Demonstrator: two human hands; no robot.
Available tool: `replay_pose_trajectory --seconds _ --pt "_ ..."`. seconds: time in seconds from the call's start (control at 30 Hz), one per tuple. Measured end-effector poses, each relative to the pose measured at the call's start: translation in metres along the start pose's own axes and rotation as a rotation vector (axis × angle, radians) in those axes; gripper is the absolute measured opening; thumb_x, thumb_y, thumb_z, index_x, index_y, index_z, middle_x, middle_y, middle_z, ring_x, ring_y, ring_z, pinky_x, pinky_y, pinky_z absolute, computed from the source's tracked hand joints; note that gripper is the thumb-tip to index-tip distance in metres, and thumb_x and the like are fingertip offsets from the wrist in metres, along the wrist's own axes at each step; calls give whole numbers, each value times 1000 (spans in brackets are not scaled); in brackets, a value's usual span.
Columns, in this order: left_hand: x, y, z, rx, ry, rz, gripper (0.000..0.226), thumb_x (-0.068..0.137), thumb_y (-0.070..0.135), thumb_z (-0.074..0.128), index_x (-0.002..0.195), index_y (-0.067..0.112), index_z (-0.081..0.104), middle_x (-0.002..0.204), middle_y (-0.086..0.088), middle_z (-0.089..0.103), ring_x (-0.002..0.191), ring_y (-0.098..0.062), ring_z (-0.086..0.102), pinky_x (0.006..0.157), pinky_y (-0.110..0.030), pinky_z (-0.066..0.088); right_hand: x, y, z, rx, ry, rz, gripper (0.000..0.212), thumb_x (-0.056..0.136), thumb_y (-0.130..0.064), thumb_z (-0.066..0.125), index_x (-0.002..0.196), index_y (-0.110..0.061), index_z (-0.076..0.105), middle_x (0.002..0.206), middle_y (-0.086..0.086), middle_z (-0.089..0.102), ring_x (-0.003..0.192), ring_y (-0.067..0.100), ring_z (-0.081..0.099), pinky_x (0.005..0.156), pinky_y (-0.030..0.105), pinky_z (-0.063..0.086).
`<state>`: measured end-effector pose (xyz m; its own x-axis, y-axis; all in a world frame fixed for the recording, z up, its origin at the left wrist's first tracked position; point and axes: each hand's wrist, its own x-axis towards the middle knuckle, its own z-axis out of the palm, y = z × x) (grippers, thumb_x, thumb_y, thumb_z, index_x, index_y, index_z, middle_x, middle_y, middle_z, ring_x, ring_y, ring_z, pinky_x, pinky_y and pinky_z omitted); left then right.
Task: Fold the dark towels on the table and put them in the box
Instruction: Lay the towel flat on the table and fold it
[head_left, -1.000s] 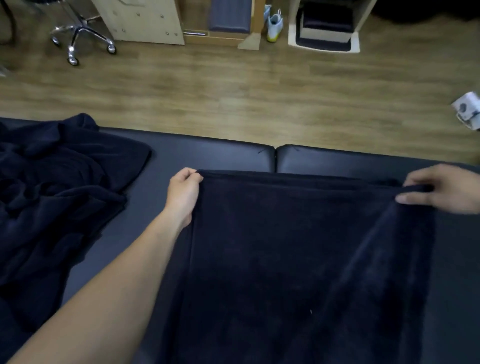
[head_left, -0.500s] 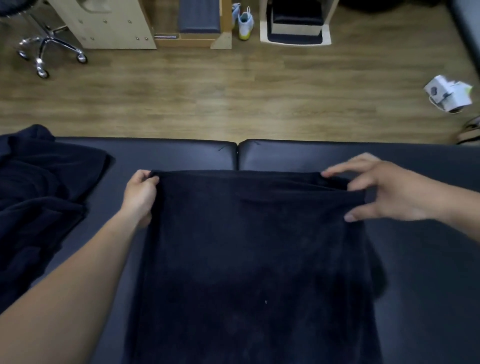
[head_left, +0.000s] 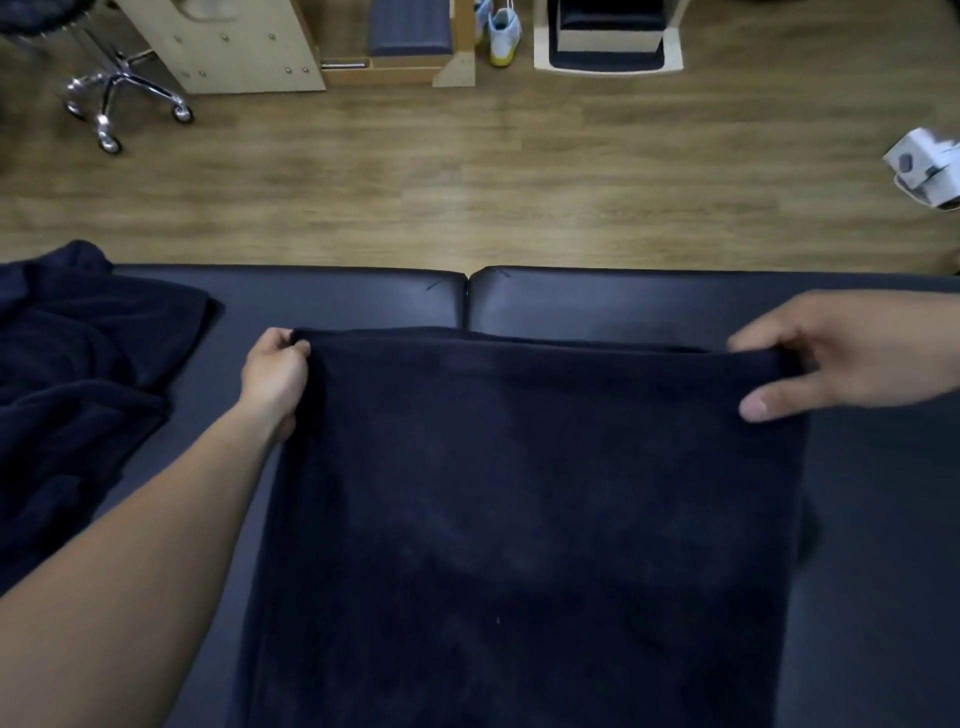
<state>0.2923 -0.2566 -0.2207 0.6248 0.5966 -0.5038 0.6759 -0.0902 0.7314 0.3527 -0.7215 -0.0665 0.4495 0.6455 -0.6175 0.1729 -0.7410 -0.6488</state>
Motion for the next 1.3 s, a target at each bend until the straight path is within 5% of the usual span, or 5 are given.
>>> replay_pose_trajectory --seconds 0.1,0.53,0.73,0.9,1.3 --pt "0 -2 3 35 -22 36 13 93 23 53 82 24 61 95 -1 67 91 -22 62 86 -43 54 11 30 -21 -399 90 222 7 85 -46 70 82 -41 65 80 -27 67 77 -2 62 69 17 44" --pt "26 38 15 504 126 408 29 89 22 72 114 7 73 118 -12 71 117 -23 63 106 -29 44 92 117 -19 -528 424 473 13 93 -38 60 98 -27 65 103 13 69 96 37 62 83 44 52" --pt "34 71 24 374 -66 178 32 86 27 74 108 19 52 97 -8 62 73 -20 63 50 -28 52 107 92 14 -325 747 447 65 93 -18 60 150 -30 32 157 15 23 138 43 34 109 52 35" --pt "-48 -12 -27 299 -216 12 21 86 25 77 90 18 58 86 -6 62 71 -20 57 67 -33 49 50 105 118 231 939 691 83 67 -85 57 124 -25 52 123 9 64 111 34 62 95 54 51" --pt "-95 -27 -12 142 -36 311 8 90 15 68 86 22 68 81 10 70 73 -3 62 72 -25 51 49 85 137 504 1056 648 19 97 -32 55 99 -15 62 100 1 67 100 26 63 93 41 51"
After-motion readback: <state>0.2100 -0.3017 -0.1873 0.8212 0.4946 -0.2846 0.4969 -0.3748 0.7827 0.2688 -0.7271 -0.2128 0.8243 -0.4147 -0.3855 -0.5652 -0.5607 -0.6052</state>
